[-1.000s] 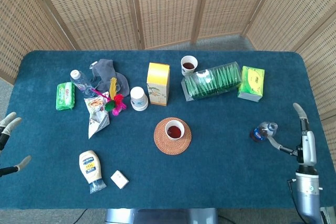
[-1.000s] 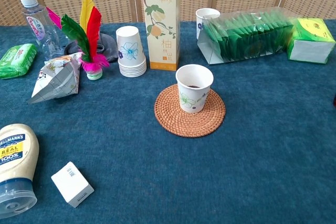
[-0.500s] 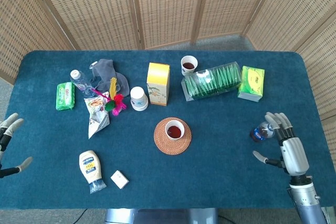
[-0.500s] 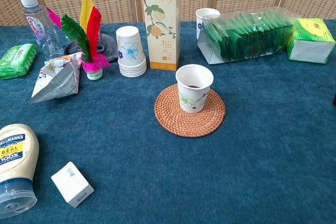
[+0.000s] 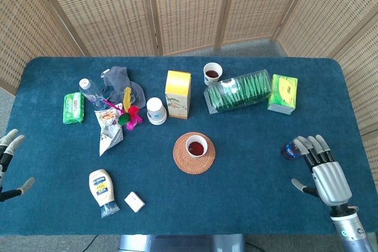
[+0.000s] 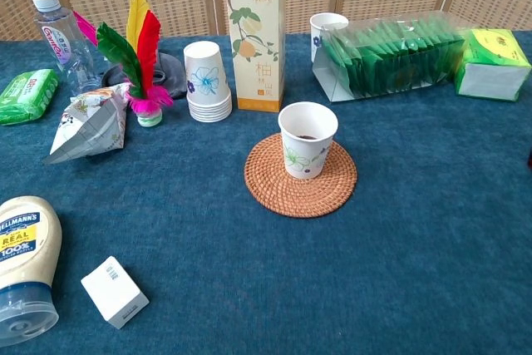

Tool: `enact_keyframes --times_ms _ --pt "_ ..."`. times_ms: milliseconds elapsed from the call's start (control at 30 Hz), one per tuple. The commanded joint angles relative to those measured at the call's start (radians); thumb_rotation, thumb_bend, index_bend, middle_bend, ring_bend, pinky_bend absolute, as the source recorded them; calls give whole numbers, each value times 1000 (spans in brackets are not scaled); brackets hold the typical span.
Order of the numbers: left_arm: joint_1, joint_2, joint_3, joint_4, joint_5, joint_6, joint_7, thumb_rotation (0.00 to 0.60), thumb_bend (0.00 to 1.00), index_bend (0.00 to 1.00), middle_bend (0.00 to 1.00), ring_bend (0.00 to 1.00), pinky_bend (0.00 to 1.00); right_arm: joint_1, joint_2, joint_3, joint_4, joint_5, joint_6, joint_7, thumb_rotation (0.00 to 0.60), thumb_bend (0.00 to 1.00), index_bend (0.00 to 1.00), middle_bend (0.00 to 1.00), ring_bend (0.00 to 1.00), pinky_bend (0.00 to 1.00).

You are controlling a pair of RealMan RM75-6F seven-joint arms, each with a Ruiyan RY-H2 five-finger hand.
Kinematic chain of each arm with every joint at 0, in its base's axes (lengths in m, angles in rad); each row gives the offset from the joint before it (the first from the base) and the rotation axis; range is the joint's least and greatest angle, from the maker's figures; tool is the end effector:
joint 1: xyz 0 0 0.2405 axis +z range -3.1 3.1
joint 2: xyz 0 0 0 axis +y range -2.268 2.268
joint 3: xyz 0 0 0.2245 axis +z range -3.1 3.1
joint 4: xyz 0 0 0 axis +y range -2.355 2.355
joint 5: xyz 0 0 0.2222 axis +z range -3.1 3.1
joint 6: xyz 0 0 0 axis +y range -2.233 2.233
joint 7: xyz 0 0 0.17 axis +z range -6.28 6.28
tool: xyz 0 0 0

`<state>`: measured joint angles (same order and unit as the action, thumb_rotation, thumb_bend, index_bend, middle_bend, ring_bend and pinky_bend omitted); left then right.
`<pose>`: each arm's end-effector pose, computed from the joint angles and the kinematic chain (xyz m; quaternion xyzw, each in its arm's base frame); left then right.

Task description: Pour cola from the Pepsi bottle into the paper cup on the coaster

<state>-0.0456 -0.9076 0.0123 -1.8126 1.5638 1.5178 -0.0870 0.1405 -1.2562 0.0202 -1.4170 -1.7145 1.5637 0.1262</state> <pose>-0.2659 0.1793 0.1666 -0.5942 -0.4178 -0.4009 0.5583 -0.2645 -0.2119 0.1029 0.6436 -0.3343 0.4698 0.5033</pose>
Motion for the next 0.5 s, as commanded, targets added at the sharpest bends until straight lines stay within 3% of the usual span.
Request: enact_keyframes --times_ms 33,267,500 --pt "14 -36 -12 -4 -19 27 87 600 290 0 0 0 0 -7 38 -3 -49 11 -2 -15 600 0 0 0 0 0" --pt "13 -65 -9 2 -20 18 159 600 290 0 0 0 0 -13 73 8 -118 47 -14 -73 600 0 0 0 0 0" --pt "18 -62 -2 -5 -12 17 165 600 290 0 0 0 0 -9 66 8 -107 59 -29 -68 600 0 0 0 0 0"
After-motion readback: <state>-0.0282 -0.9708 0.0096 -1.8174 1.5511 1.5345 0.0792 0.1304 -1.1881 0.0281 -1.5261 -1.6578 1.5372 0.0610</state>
